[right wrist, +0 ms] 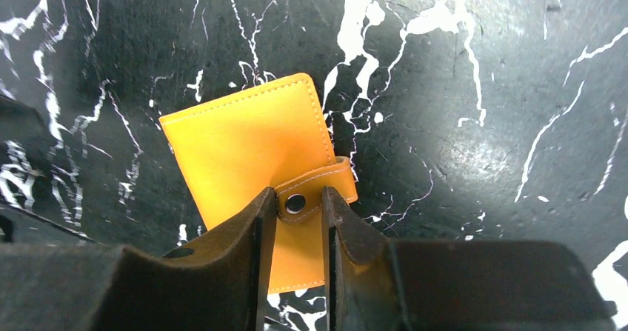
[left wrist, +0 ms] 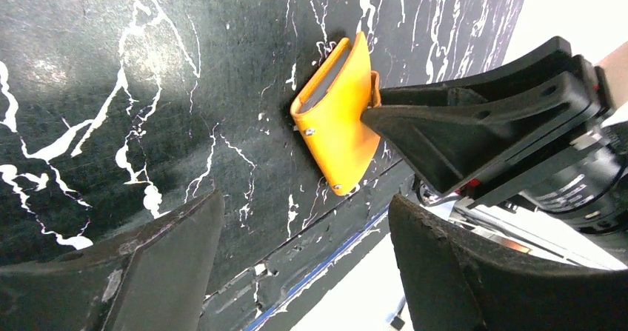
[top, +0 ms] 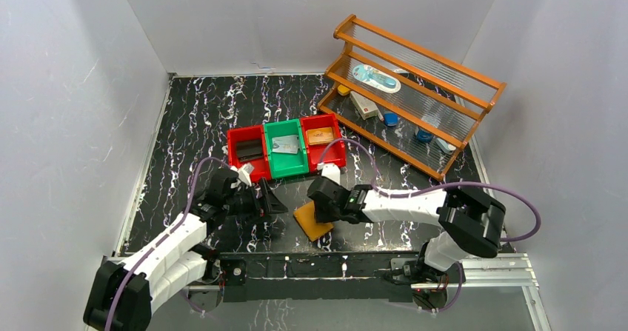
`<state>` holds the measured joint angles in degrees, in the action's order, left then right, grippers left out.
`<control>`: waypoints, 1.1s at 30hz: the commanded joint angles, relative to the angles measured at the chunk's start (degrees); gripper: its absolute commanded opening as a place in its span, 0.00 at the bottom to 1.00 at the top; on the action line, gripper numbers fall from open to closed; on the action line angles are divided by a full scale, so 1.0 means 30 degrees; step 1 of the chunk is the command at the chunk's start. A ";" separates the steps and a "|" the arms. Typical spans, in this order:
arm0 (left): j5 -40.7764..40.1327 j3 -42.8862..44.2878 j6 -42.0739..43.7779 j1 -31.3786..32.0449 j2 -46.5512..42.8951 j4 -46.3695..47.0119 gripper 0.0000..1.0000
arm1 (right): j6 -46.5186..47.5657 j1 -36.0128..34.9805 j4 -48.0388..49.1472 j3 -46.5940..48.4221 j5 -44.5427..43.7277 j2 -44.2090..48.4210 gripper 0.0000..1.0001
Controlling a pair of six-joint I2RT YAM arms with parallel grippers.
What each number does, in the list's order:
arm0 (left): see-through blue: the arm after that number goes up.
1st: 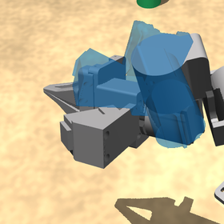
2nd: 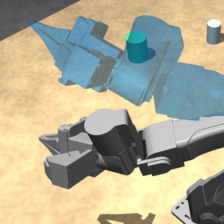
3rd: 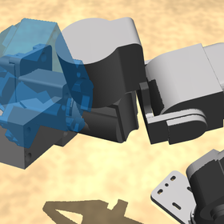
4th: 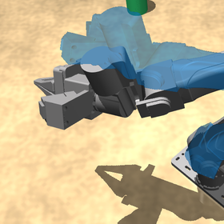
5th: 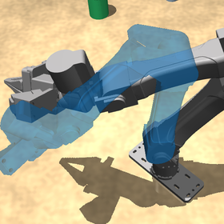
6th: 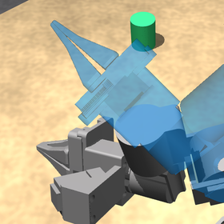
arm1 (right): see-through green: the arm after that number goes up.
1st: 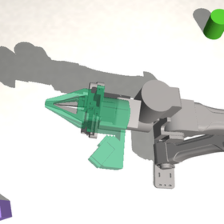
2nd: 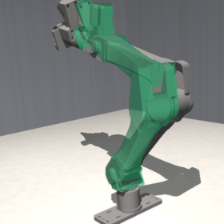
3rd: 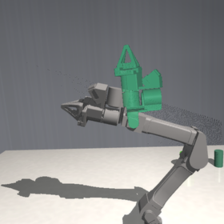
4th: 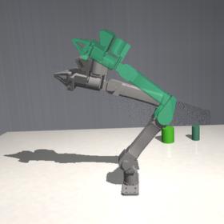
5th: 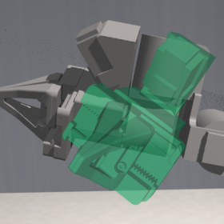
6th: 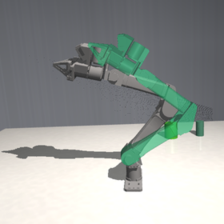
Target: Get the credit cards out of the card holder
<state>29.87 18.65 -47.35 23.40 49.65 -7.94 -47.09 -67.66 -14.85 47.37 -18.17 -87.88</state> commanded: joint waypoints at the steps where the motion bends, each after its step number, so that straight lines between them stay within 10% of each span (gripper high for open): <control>1: 0.0488 -0.0135 0.0127 0.0506 0.0616 0.0289 0.80 | -0.4078 0.0451 0.2194 -0.2160 0.2367 -0.0049 0.24; 12: -0.0547 0.0060 0.0319 0.2558 0.2317 0.1254 0.80 | -0.6104 0.1187 0.5321 -0.3533 0.4994 -0.0114 0.29; 33: -0.1391 0.0798 0.0565 0.3371 0.3665 0.1183 0.72 | -0.3896 0.1590 -0.2427 0.0344 -0.0075 0.0521 0.42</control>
<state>26.94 19.18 -46.52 32.88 60.12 -3.07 -60.34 -63.20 -17.58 45.50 -14.04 -86.50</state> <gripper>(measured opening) 0.722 0.425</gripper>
